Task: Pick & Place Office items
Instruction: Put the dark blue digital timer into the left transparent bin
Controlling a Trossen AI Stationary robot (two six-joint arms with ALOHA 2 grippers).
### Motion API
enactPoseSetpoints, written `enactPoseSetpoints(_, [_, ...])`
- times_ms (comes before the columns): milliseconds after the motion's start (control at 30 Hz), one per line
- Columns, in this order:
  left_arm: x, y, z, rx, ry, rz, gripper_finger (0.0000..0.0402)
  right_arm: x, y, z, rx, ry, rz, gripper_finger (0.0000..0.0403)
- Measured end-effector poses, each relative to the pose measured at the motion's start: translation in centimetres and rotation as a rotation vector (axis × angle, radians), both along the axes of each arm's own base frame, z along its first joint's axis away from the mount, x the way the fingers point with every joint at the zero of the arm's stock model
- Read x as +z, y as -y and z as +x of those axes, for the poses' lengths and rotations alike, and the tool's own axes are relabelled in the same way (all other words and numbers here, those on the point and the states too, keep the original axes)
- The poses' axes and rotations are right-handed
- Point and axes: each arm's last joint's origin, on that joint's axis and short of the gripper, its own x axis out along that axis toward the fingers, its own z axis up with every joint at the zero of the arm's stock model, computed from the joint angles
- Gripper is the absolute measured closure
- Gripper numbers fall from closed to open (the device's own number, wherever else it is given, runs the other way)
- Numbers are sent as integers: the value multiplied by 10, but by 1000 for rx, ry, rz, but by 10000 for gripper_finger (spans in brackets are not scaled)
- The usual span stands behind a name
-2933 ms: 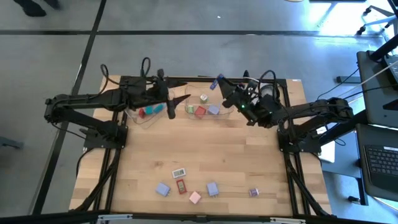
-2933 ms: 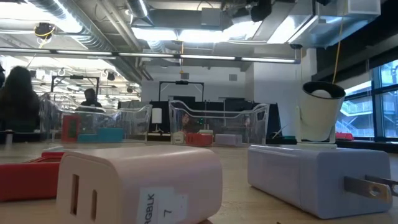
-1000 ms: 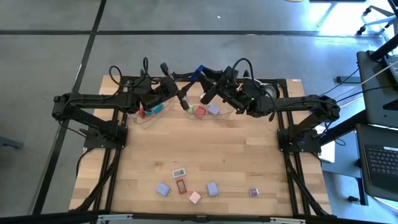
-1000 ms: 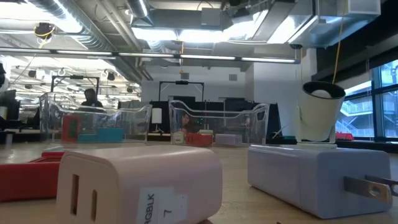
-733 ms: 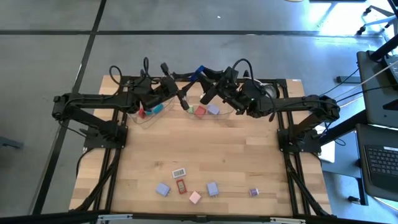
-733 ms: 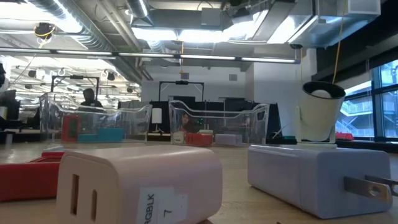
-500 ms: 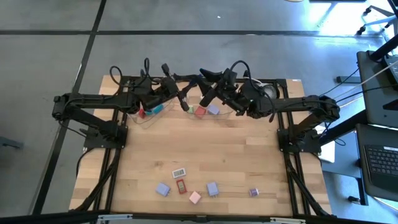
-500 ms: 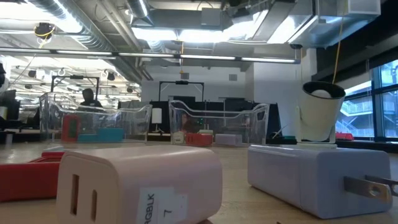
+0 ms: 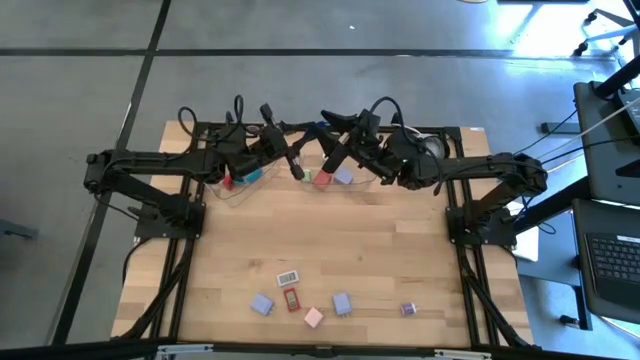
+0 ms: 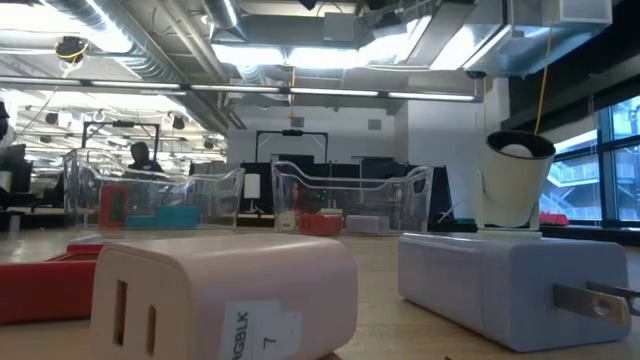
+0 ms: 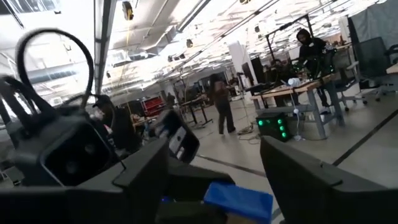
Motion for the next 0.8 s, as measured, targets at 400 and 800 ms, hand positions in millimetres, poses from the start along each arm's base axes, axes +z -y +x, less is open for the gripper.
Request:
enactPoseSetpoints(400, [20,4,-26,-45,109,-73,339,18,2,-42,-96,-185,24,134])
enactPoseSetpoints(800, [44,7,-58,-352,283,-197,339,7,-3,-63,-75,-394,109,135])
